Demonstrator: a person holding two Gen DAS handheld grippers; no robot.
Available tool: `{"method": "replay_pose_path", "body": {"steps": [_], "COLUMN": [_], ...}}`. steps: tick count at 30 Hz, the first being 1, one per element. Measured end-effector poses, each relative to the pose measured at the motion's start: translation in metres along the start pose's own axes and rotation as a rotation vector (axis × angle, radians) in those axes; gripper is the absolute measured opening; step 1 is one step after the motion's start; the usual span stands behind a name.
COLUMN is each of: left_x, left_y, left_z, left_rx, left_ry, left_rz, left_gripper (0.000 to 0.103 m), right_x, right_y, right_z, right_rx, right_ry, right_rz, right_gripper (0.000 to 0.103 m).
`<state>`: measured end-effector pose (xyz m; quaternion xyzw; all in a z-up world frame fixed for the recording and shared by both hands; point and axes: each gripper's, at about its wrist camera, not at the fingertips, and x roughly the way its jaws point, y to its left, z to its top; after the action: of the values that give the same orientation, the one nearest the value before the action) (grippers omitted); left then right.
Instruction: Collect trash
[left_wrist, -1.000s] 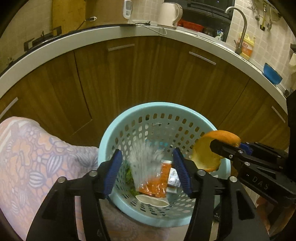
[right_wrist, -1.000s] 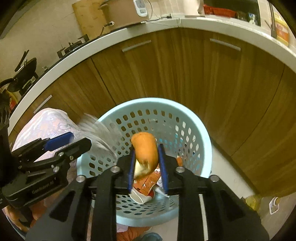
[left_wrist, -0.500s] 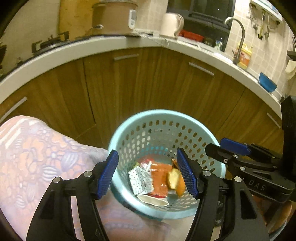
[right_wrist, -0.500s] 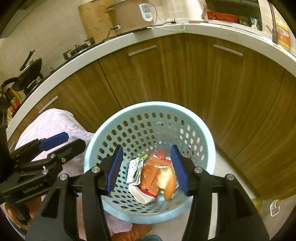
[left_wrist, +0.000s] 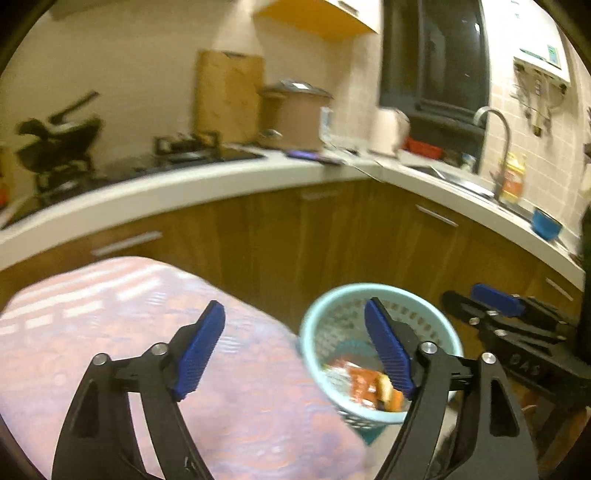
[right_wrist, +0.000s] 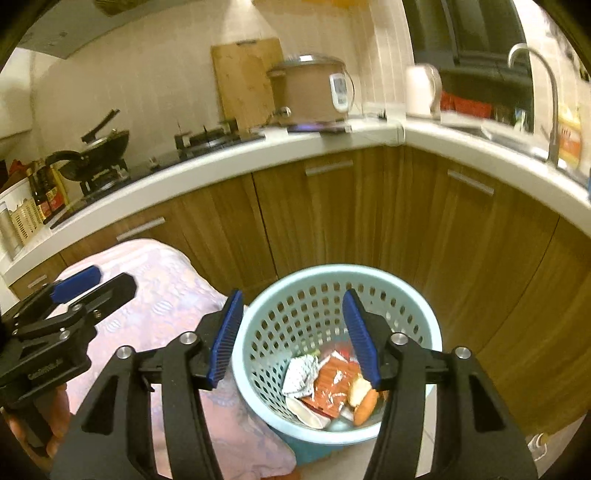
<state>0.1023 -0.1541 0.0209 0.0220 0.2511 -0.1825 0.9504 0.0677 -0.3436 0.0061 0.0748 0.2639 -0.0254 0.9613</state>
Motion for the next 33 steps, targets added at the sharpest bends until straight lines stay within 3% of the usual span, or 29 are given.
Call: {"method": "replay_pose_path", "body": {"steps": [8,15,20,26,33], "left_x": [-0.025,-0.025,-0.03,-0.031,-0.033], "left_y": [0.023,0.028,0.04,0.047,0.049], "left_z": [-0.022,-0.03,-0.029,-0.029,-0.029], "left_rx": [-0.027,0.01,-0.044,-0.062,-0.076], "left_ry": [-0.079,-0.061,-0.072,-0.082,-0.085], "left_rz": [0.157,0.146,0.174,0.224,0.215], "left_gripper": [0.078,0.078,0.078,0.078,0.082], "right_x": [-0.018,-0.02,-0.023,-0.022,-0.02], "right_y": [0.038,0.057,0.065,0.061,0.059], "right_z": [-0.004,-0.012,-0.016,-0.017,-0.016], "right_rx": [-0.043,-0.062,-0.106,-0.092,-0.078], "right_ry": [-0.089,-0.117,-0.152,-0.144,-0.128], "right_rz": [-0.035,-0.054,-0.099,-0.096,-0.069], "right_gripper": [0.055,0.056,0.056,0.056,0.056]}}
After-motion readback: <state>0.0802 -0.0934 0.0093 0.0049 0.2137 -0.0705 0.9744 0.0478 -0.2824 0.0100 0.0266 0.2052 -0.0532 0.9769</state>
